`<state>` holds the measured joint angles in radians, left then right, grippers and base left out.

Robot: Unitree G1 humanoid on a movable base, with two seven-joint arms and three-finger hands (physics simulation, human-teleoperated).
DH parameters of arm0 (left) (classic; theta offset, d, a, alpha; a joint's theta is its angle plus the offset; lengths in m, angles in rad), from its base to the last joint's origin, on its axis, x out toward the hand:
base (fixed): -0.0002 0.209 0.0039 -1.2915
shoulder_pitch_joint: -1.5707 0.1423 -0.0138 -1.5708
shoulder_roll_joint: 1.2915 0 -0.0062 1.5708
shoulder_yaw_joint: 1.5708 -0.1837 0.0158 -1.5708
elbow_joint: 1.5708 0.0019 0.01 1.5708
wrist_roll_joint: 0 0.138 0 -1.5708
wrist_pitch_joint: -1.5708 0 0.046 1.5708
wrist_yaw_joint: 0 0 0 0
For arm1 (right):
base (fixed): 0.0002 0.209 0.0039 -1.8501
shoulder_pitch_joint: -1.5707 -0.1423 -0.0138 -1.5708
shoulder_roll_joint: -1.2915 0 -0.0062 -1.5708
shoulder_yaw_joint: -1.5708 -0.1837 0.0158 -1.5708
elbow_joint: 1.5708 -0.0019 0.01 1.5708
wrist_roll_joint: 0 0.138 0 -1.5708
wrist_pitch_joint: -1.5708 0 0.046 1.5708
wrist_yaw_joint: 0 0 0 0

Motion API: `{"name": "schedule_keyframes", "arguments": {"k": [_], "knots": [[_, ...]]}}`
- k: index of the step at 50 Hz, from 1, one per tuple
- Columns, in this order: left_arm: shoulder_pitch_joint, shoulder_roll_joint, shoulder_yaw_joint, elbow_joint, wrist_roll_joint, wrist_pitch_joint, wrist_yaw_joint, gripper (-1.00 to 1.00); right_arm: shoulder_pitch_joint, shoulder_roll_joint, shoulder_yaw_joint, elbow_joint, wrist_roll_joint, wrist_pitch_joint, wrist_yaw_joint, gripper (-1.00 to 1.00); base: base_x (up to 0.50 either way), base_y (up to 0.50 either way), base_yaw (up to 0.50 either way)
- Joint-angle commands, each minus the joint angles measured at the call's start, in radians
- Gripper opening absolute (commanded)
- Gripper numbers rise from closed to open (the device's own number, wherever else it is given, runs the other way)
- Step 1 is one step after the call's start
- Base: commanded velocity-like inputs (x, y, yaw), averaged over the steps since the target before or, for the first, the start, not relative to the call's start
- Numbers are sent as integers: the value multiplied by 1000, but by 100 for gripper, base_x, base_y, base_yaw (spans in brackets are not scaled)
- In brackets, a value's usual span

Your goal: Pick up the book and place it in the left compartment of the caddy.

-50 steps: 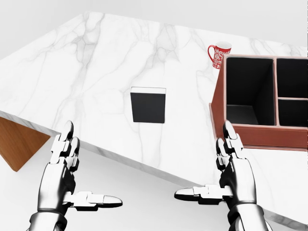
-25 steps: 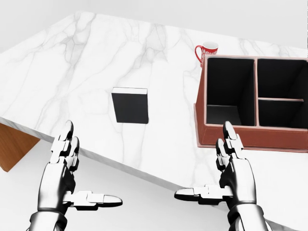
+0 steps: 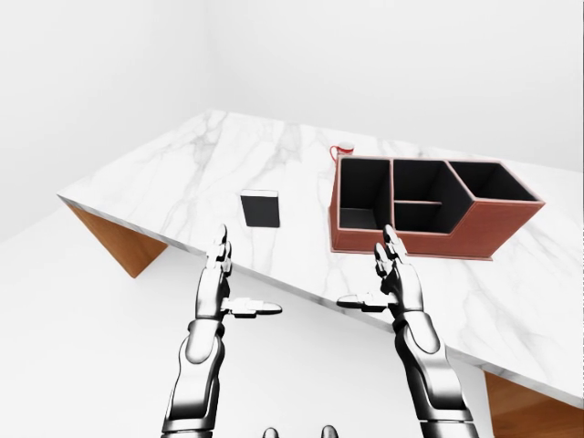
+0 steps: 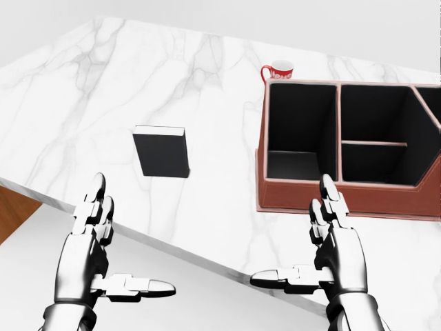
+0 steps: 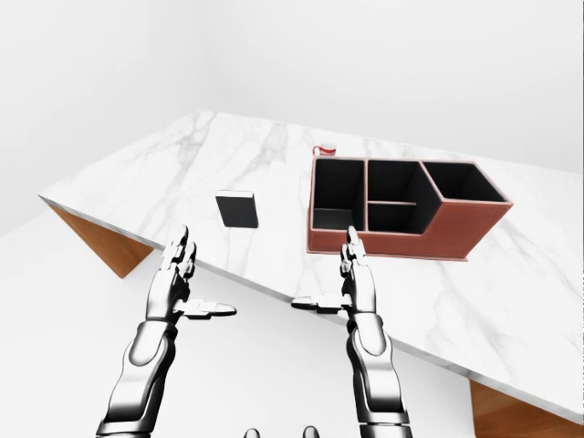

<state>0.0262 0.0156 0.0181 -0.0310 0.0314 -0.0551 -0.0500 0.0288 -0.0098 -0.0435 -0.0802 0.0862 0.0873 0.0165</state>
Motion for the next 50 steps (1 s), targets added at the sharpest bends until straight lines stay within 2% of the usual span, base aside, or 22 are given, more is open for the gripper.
{"name": "schedule_keyframes", "arguments": {"k": [1,14,16,22,25,31,34,39,41,43,46,50], "knots": [[3,0,-2,-4,2,-1,-2,100,0,0,1,4,-1,0,0,100,8,-17,0],[0,1,1,5,1,-7,-5,100,1,0,2,-1,-3,0,0,100,8,-17,0],[-6,2,2,17,1,-15,-5,100,1,0,2,-8,-2,0,-1,100,8,-17,0],[-4,1,0,1,2,0,-5,100,-4,-1,1,-2,-2,0,0,100,8,-17,0],[-10,2,3,22,1,-16,-5,100,-2,0,1,-2,-2,0,1,100,8,-17,0],[-1,1,0,3,2,-7,-5,100,3,1,4,-13,-5,0,-1,100,8,-17,0],[-5,1,1,15,2,-14,-5,100,0,1,3,-5,-4,0,0,100,8,-17,0],[0,0,-1,6,4,-10,-4,100,3,1,5,-16,-6,0,-2,100,8,-16,0],[-6,1,1,25,2,-23,-5,100,7,3,5,-23,-2,0,2,100,6,-13,0],[-2,0,0,15,2,-17,-5,100,6,2,4,-21,-9,0,-5,100,0,0,0],[1,0,-1,8,2,-12,-5,100,6,2,0,-21,-12,-3,-10,100,0,0,0],[0,0,-1,8,3,-13,-4,100,19,2,-20,-59,-17,-30,-47,100,0,0,0]]}}
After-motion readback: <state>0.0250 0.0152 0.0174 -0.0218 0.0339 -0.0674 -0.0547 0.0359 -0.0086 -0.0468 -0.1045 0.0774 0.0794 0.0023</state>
